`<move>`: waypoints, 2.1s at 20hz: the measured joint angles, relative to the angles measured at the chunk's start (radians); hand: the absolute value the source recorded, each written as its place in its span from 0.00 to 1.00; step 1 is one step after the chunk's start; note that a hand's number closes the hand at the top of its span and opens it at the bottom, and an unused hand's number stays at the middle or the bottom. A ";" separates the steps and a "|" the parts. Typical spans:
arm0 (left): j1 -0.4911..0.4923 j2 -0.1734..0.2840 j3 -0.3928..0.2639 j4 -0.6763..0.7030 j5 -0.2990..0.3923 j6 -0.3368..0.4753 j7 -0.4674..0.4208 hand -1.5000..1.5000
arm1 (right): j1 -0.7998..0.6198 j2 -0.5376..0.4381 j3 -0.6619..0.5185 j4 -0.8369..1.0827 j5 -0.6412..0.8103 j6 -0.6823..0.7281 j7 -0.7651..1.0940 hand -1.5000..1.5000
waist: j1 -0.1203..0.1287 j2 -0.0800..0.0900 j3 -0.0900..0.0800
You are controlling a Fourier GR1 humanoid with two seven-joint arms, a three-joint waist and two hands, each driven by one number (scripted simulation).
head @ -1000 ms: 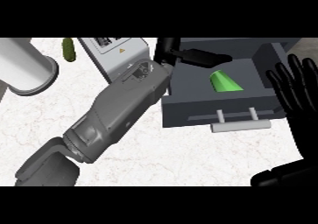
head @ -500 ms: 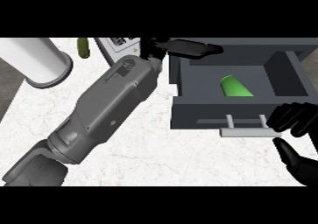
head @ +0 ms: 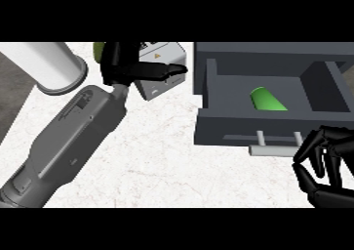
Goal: Pick up the cup, place it into the drawer and close the drawer
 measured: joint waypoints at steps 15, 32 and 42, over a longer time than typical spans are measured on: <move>0.471 0.225 0.094 -0.388 0.037 -0.134 0.013 0.00 | -0.041 -0.070 0.192 0.203 0.512 -0.048 -0.200 1.00 | 0.000 0.009 0.000; 0.744 0.299 0.280 -0.482 0.034 -0.359 -0.002 0.00 | -0.309 0.038 0.298 0.885 0.919 -0.283 -0.409 0.00 | -0.016 0.013 0.001; 0.789 0.278 0.359 -0.410 0.007 -0.504 -0.024 0.00 | -0.578 0.072 0.174 1.382 0.940 -0.380 -0.577 0.00 | -0.012 0.012 -0.003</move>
